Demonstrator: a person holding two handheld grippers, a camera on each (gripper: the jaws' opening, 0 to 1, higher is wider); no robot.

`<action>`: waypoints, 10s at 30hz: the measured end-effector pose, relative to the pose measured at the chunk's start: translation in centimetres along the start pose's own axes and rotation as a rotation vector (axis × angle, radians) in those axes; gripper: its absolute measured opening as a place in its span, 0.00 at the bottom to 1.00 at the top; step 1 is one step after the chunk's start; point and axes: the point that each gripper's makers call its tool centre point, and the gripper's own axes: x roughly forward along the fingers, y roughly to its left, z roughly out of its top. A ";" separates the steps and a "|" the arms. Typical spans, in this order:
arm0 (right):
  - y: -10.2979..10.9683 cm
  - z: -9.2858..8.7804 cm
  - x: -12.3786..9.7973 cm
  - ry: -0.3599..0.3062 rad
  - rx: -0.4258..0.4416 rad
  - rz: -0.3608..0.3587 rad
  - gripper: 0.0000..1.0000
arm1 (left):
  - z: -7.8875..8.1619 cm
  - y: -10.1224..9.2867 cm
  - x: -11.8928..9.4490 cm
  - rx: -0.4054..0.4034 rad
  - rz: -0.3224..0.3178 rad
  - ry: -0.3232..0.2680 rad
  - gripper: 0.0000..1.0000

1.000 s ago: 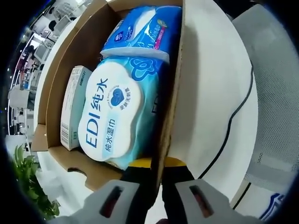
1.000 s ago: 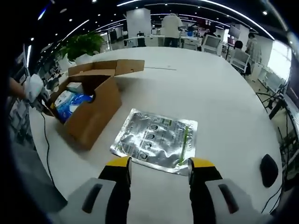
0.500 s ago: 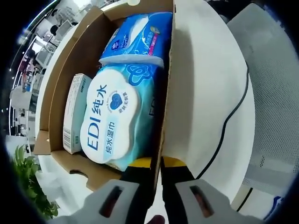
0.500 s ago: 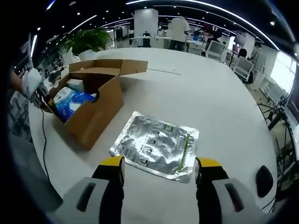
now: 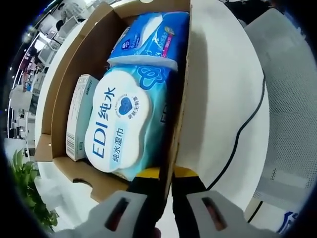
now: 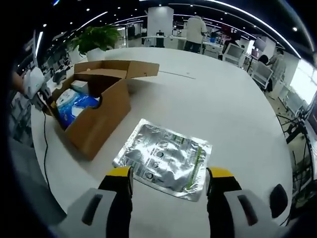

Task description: Operate the shoe box by opening the lid, removing the specified soft item, and placing it in the target area until the item is outside and the box remains undamaged.

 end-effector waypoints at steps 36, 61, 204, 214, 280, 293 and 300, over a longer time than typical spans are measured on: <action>0.3 -0.3 3.7 -0.008 0.041 -0.022 0.63 | -0.1 -0.4 0.1 0.015 0.022 0.000 0.05; 0.2 1.3 6.9 0.009 0.039 0.007 0.59 | -0.1 -0.4 0.2 0.007 0.031 0.006 0.05; 7.1 9.2 -10.0 -0.272 -0.017 0.103 0.70 | -0.1 -0.1 0.2 0.020 0.045 -0.011 0.06; 4.2 8.9 -10.0 -0.183 -0.266 -0.096 0.52 | 0.0 -0.1 0.2 0.023 0.055 -0.016 0.06; 17.0 11.9 -1.7 0.229 -0.741 0.527 0.55 | -0.1 -0.1 0.2 0.045 0.053 -0.021 0.06; 18.4 9.2 2.1 0.354 -0.705 0.567 0.68 | -0.1 -0.1 0.2 0.042 0.053 -0.020 0.06; 18.2 8.8 2.9 0.367 -0.723 0.572 0.71 | -0.1 0.0 0.2 0.039 0.056 -0.020 0.06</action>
